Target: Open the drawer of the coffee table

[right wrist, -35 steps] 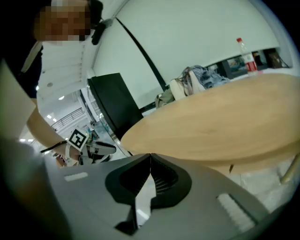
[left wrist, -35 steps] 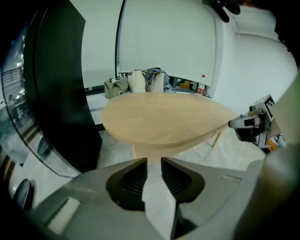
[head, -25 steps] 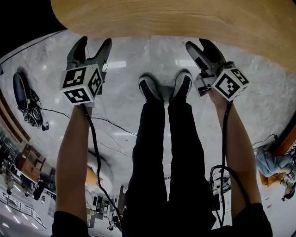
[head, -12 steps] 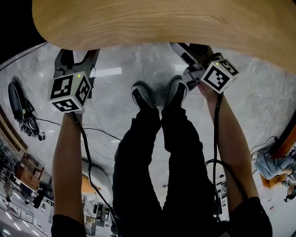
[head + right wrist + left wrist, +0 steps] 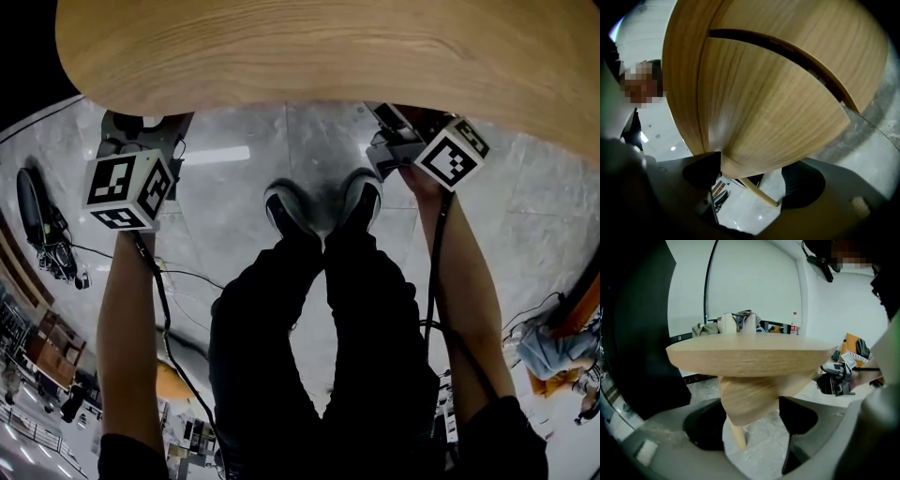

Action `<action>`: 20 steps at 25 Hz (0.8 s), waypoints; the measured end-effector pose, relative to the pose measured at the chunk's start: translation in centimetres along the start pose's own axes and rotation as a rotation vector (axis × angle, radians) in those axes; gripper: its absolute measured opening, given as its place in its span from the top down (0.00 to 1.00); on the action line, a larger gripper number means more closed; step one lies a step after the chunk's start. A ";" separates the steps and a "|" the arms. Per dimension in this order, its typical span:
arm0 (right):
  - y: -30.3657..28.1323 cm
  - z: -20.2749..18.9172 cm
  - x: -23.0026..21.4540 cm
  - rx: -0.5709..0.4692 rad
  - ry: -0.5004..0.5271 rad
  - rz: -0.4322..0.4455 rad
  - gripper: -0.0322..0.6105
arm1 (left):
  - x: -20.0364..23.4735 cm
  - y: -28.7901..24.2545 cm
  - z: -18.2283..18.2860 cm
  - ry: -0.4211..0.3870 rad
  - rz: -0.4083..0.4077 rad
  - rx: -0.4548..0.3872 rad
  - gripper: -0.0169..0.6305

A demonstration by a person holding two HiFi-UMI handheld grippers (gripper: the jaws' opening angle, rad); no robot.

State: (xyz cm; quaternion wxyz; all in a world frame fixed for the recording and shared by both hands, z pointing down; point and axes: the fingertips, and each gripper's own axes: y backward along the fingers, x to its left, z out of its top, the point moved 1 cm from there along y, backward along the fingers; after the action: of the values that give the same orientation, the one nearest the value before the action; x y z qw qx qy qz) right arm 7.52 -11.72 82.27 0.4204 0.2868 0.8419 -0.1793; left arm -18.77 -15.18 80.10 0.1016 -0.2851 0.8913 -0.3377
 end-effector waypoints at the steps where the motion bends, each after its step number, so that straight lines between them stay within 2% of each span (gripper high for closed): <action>1: 0.1 0.1 0.0 -0.002 -0.011 0.010 0.31 | -0.1 0.0 0.0 0.006 -0.004 0.004 0.42; 9: 1.5 -0.4 0.6 0.000 -0.062 0.056 0.35 | -1.0 1.1 -0.9 0.019 -0.011 0.019 0.42; 20: 5.8 -5.1 3.0 0.091 -0.087 0.015 0.35 | -3.9 5.3 -4.7 0.043 -0.028 0.095 0.42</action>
State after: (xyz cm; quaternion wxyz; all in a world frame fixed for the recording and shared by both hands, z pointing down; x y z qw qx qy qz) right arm 6.65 -3.45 82.43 0.4446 0.3038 0.8115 -0.2268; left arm -19.68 -7.12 80.07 0.0910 -0.2850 0.8721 -0.3871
